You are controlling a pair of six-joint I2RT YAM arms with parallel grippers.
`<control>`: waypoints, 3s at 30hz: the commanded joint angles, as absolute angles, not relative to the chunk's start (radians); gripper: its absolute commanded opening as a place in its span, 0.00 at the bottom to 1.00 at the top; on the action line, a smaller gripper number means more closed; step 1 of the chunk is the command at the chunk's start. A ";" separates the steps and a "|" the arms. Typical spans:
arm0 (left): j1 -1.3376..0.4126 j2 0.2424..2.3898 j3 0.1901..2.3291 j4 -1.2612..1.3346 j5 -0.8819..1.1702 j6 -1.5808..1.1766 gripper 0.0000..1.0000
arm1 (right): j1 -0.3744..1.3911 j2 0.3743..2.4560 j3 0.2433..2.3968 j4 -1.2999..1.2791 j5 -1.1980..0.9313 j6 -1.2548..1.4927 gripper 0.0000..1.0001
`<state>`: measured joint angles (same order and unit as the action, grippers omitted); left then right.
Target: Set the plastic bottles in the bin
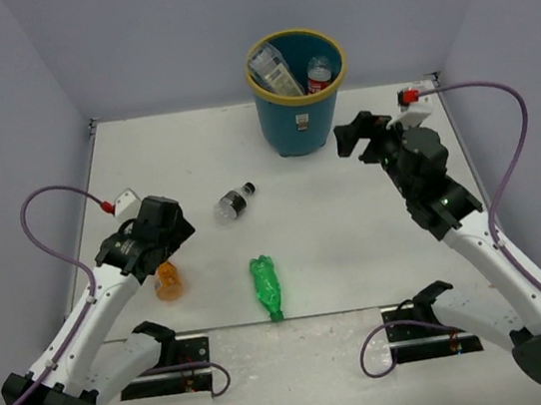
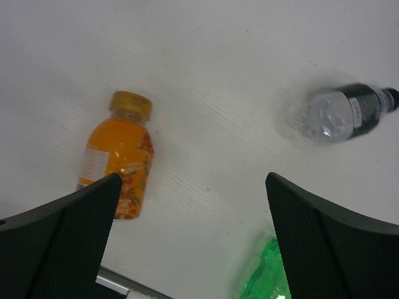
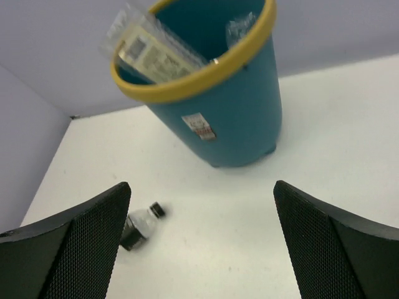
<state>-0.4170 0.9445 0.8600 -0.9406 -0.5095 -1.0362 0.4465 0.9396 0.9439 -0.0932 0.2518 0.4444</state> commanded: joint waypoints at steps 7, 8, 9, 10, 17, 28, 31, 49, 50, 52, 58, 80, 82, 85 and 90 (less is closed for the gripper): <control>-0.200 0.986 0.772 -0.953 -0.466 -1.011 1.00 | 0.448 0.698 0.709 -0.144 0.394 0.578 0.99; -0.198 1.007 0.756 -0.923 -0.444 -1.003 1.00 | 0.448 0.696 0.706 -0.144 0.404 0.578 0.99; -0.196 1.029 0.740 -0.892 -0.423 -0.996 1.00 | 0.448 0.693 0.703 -0.144 0.414 0.578 0.99; -0.196 1.044 0.728 -0.881 -0.406 -0.992 1.00 | 0.448 0.698 0.704 -0.145 0.418 0.573 0.99; -0.195 1.050 0.601 -0.747 -0.281 -0.980 1.00 | 0.448 0.731 0.705 -0.146 0.447 0.567 0.99; -0.196 1.063 0.550 -0.681 -0.265 -0.975 0.36 | 0.448 0.687 0.690 -0.148 0.449 0.566 0.99; -0.196 1.060 0.581 -0.681 -0.255 -0.957 0.19 | 0.446 0.669 0.684 -0.153 0.449 0.569 0.99; -0.530 1.540 1.649 -0.295 -0.073 -0.434 0.00 | 0.448 0.556 0.621 -0.243 0.558 0.627 0.99; -0.540 1.601 1.753 -0.278 -0.037 -0.409 0.00 | 0.448 0.550 0.620 -0.246 0.562 0.627 0.99; -0.558 1.714 1.912 -0.202 0.075 -0.342 0.00 | 0.448 0.540 0.614 -0.247 0.573 0.624 0.99; -0.572 1.979 2.142 0.081 0.251 -0.306 0.00 | 0.447 0.529 0.597 -0.248 0.594 0.588 0.99; -0.580 2.229 2.334 0.275 0.184 -0.317 1.00 | 0.448 0.526 0.564 -0.182 0.531 0.546 0.99; -0.580 2.177 2.309 0.251 0.174 -0.316 1.00 | 0.448 0.522 0.560 -0.167 0.492 0.534 0.99; -0.582 2.079 2.254 0.223 0.169 -0.316 1.00 | 0.448 0.517 0.557 -0.149 0.432 0.521 0.99; -0.584 1.914 2.172 0.047 0.139 -0.338 1.00 | 0.448 0.515 0.563 -0.139 0.340 0.510 0.99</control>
<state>-0.5790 2.0987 2.2162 0.1517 0.1747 -0.3397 0.4468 0.5215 0.5640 -0.1963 0.4340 0.5338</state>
